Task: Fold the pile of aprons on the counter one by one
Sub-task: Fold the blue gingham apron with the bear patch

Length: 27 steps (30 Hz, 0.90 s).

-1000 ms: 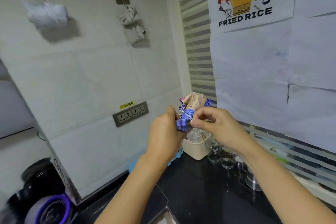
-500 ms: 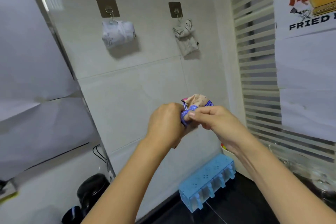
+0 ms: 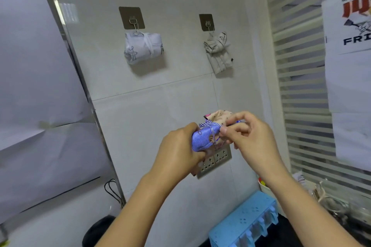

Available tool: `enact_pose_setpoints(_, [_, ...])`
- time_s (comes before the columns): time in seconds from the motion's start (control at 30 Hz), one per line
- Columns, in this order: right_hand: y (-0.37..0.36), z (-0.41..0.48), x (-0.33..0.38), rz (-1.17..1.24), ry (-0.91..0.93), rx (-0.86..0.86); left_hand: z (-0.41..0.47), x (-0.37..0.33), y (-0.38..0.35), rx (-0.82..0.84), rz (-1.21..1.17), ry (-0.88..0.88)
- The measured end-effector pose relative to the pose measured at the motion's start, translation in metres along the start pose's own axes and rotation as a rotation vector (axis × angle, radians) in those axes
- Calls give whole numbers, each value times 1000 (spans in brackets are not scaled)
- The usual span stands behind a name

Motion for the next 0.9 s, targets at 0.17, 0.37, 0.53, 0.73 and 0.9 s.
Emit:
enact_pose_setpoints(0.17, [-14,22,8,-338,245,6,17,2,-1,-128,49,12])
enact_pose_setpoints(0.37, [-29,59,-8,-155,63,110,45,-2,1,-335,235,-37])
enact_pose_setpoints(0.53, [-41,83,-6,-93,81,290,69,-1,-2,-332,274,-14])
enact_pose_setpoints(0.73, [-48,108,-8,265,104,317,98,-8,-6,-69,394,-63])
enact_pose_setpoints(0.9, [-71,127,-2,389,-3,457,114,5,16,69,409,-49])
Point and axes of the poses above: each hand's wrist, its own z-axis towards the middle knuckle, its own y-axis out of the back of the hand, x = y × z, the point moved 9 cm from there along z, towards the middle knuckle, and after that the axes turned 1 degree about x, right-handed, at the moved point
